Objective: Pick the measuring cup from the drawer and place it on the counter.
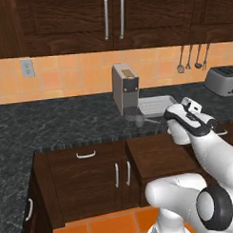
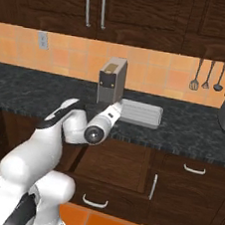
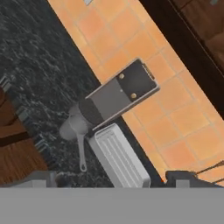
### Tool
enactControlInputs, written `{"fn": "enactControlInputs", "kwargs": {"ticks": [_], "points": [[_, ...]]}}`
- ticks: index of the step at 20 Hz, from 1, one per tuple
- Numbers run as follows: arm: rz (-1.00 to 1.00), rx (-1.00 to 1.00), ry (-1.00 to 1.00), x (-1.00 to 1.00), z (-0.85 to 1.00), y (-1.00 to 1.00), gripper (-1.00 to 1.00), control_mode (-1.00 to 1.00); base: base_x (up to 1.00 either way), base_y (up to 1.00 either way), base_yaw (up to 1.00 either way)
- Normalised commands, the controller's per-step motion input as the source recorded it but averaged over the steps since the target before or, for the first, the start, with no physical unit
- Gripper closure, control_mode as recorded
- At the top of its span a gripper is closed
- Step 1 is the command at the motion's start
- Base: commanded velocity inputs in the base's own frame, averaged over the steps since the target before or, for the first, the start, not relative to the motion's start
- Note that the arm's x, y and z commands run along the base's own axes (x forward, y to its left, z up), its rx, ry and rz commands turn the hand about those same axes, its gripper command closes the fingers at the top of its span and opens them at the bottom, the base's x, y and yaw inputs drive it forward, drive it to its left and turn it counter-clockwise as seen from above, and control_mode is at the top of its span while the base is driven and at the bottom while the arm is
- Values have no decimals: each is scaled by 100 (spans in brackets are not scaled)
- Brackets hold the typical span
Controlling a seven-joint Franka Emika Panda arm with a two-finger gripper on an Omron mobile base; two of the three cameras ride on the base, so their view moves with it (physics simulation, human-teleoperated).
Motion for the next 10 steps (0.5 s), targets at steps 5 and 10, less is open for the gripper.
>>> {"fn": "enactControlInputs", "kwargs": {"ticks": [5,10], "points": [[0,0,0,-100,100,-64,-100,-100,0,0,0],[0,0,3,-100,100,-68,-100,-100,0,0,0]]}}
